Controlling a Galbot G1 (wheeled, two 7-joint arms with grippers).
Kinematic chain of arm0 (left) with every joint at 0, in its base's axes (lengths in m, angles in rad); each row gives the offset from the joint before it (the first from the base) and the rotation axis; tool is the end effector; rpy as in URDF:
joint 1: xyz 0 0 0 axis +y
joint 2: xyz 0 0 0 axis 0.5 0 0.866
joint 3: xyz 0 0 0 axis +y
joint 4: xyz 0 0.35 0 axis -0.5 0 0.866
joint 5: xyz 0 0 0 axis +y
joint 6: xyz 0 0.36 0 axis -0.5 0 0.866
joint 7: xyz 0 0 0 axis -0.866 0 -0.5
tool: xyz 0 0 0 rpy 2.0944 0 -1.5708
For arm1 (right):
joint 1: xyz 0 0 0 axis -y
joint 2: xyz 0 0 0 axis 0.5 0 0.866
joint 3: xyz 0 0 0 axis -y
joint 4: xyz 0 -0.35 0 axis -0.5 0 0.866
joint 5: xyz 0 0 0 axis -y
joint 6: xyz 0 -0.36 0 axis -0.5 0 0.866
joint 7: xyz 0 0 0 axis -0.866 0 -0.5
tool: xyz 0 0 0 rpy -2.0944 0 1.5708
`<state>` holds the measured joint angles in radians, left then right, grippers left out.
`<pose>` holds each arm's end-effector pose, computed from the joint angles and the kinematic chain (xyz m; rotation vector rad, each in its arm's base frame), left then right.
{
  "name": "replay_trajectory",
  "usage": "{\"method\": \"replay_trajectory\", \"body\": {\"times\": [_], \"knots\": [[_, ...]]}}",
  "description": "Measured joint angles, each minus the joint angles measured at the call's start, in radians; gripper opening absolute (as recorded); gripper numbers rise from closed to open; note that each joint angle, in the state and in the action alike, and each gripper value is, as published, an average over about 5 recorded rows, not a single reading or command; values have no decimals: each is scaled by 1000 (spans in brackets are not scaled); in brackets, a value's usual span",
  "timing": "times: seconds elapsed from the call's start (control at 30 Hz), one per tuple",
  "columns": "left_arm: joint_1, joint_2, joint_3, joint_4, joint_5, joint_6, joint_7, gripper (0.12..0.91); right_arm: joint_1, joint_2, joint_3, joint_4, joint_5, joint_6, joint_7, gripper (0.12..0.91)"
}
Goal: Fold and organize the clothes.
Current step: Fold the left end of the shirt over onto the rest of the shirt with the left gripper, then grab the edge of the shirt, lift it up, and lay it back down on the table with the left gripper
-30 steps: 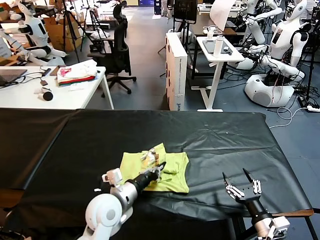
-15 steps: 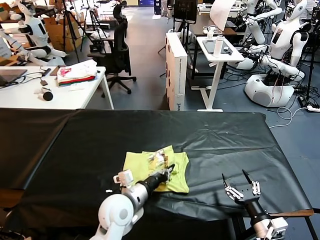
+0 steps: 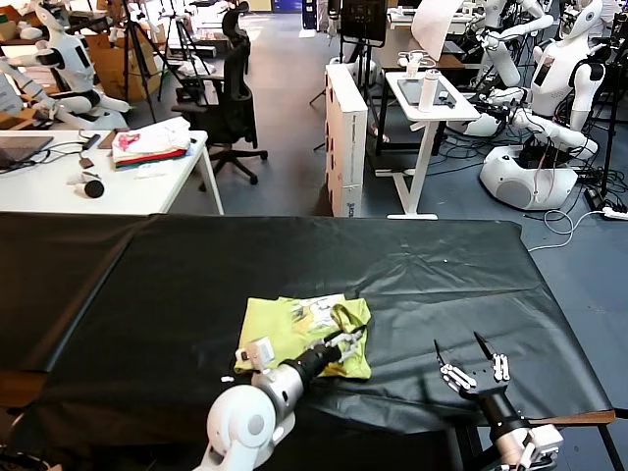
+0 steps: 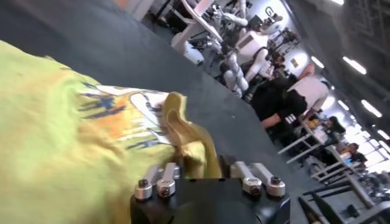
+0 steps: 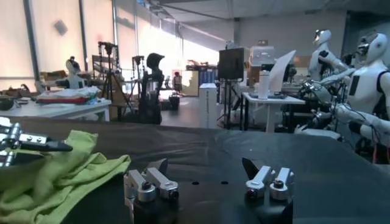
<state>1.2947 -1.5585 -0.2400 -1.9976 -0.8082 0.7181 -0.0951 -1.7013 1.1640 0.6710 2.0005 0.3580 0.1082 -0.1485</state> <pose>0.2555 -0.0892 -0.2730 -0.6835 -2.2703 0.8703 0.1567 -0.1233 -0.3277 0.3057 -3.0271 0.0866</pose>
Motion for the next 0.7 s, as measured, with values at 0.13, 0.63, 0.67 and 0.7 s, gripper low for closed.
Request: {"method": "replay_trajectory", "body": {"times": [0.13, 0.63, 0.67, 0.7], "knots": [[12, 13, -8, -37, -1, -6, 9, 904, 10, -33, -23, 10, 3, -18, -15, 907], [44, 192, -195, -165, 110, -104, 32, 907, 161, -318, -311, 51, -117, -53, -137, 907], [50, 196, -203, -167, 122, -106, 32, 907, 178, -334, -334, 48, -141, -42, -146, 907], [57, 197, -210, -169, 132, -108, 33, 907, 194, -348, -356, 43, -169, -29, -153, 907]]}}
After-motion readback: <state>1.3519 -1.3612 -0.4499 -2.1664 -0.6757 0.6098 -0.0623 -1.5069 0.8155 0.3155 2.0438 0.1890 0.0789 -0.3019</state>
